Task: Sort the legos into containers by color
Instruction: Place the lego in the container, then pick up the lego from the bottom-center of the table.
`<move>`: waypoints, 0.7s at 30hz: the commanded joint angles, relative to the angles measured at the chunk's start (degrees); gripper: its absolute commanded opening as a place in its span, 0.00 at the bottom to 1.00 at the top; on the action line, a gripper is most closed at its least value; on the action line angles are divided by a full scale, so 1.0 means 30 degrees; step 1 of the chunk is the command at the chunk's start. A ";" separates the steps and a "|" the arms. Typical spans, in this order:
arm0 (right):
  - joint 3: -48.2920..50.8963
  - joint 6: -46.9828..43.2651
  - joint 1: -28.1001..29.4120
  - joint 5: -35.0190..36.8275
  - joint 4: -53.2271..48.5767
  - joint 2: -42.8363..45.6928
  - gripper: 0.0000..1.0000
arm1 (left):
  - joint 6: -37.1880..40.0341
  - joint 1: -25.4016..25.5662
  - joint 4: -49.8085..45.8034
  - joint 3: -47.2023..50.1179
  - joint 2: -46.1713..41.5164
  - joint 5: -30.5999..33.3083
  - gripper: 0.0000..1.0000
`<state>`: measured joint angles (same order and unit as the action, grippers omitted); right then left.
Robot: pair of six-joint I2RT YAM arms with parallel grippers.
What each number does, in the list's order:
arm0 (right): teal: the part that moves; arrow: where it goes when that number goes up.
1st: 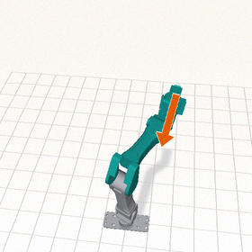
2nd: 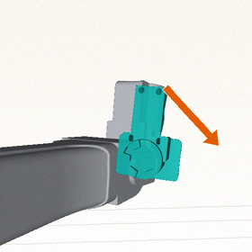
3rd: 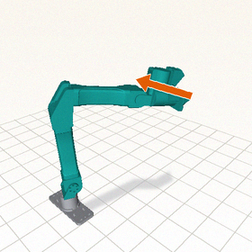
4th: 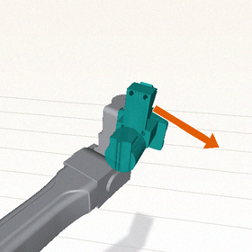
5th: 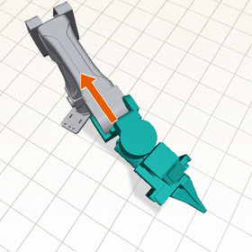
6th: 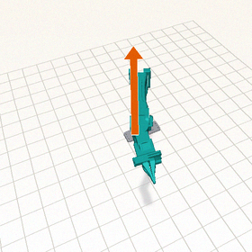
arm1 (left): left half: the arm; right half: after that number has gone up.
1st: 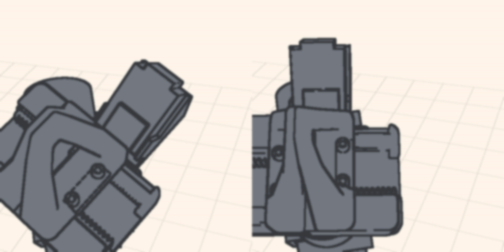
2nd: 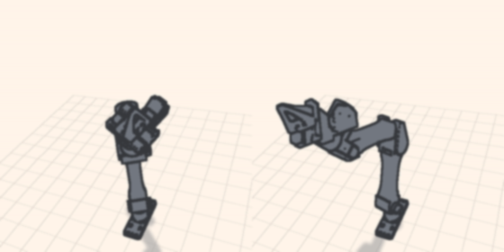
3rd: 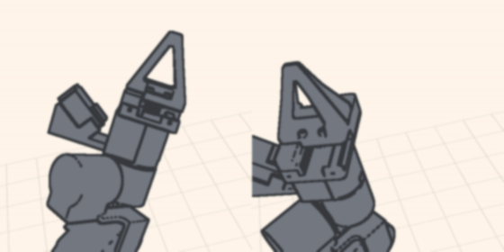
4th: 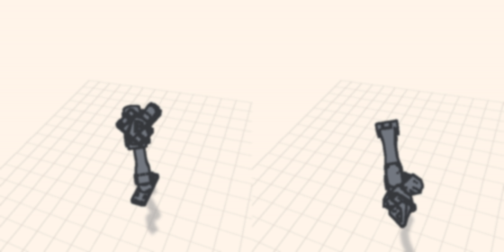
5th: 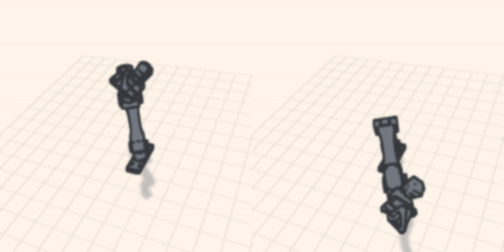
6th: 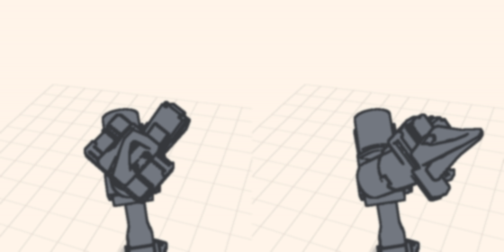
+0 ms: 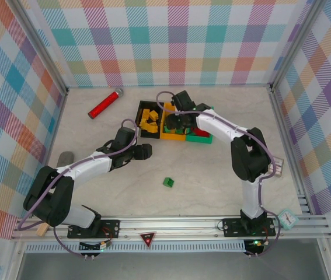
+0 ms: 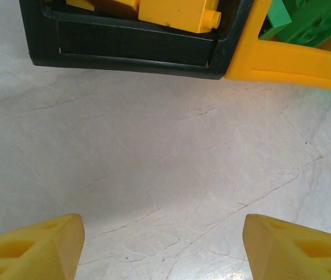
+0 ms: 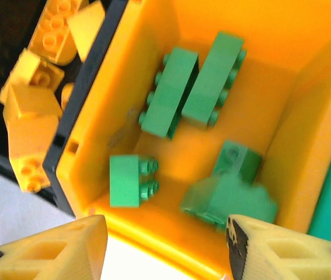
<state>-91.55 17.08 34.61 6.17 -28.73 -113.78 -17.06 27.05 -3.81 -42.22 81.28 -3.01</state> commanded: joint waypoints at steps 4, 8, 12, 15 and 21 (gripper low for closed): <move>0.3144 -0.0531 0.1554 -0.0582 0.0527 0.2653 0.58 | 0.0201 -0.0198 0.0451 -0.0254 -0.0276 -0.0331 0.72; 0.5156 -0.0723 0.2715 -0.0977 0.0777 0.4131 0.58 | 0.0183 -0.0198 0.0464 -0.0199 -0.0403 -0.0315 0.72; 0.7270 -0.0724 0.3750 -0.2122 0.1139 0.5521 0.59 | 0.0182 -0.0198 0.0452 -0.0140 -0.0563 -0.0228 0.72; 0.8179 -0.0644 0.4733 -0.2081 0.0639 0.5874 0.59 | 0.0166 -0.0198 0.0508 -0.0137 -0.0562 -0.0301 0.72; 0.9855 -0.0302 0.6353 -0.1742 0.0583 0.5908 0.61 | 0.0154 -0.0198 0.0533 -0.0137 -0.0489 -0.0262 0.72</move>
<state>-63.77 15.70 52.07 1.43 -26.65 -96.75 -17.06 27.05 -3.81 -42.22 81.25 -3.44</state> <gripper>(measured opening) 0.609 0.723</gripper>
